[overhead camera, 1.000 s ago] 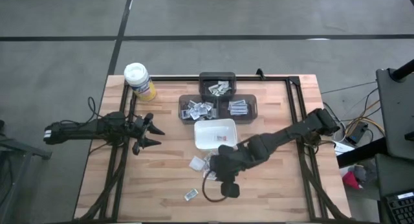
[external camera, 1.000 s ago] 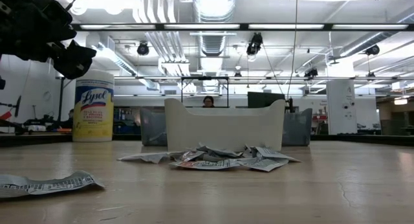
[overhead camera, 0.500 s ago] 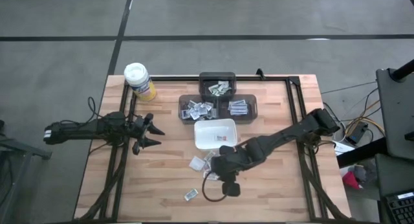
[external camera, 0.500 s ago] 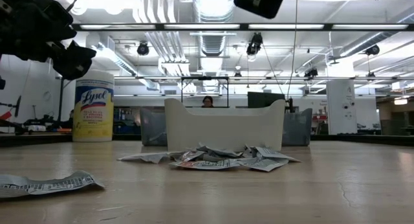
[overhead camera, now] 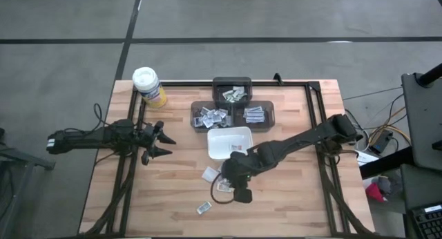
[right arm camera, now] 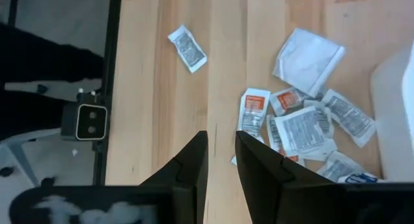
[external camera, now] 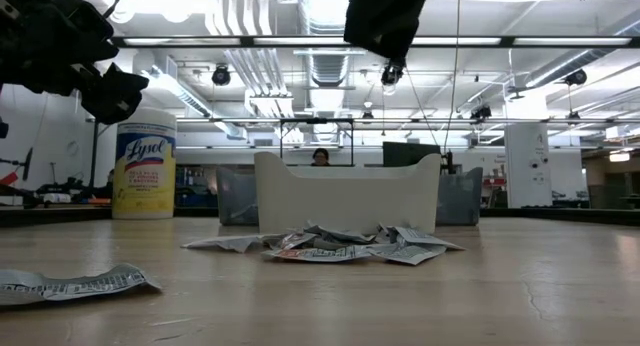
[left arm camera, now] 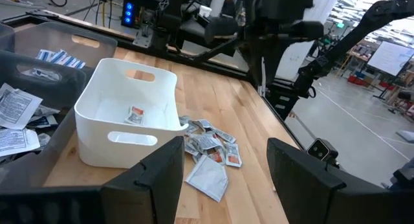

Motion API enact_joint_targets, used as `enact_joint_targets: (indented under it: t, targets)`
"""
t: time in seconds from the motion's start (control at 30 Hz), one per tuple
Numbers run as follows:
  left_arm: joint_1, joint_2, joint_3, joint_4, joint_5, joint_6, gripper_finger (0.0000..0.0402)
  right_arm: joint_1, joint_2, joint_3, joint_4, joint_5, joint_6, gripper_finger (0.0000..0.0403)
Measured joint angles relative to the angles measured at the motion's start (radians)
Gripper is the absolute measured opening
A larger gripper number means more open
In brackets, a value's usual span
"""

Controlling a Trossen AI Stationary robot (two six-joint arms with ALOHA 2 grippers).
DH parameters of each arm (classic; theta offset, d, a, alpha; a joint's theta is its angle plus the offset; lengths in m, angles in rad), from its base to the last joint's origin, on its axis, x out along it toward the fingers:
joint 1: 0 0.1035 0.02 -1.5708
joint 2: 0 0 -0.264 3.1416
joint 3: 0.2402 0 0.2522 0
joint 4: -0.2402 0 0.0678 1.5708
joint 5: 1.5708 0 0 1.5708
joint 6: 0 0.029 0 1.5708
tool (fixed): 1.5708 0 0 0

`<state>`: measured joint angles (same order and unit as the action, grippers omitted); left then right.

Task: Pick & Place First Aid Supplies
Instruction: Put the ointment pack into the white bin

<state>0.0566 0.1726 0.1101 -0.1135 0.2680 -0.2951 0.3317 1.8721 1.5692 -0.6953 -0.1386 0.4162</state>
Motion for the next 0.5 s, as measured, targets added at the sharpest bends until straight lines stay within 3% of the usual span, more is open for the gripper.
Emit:
enact_joint_targets:
  t: [0.5]
  targets:
    - [0.000,0.000,0.000,0.000,0.000,-0.001,0.0216,-0.005,0.197,0.108,-0.018,-0.057,0.037,0.0077]
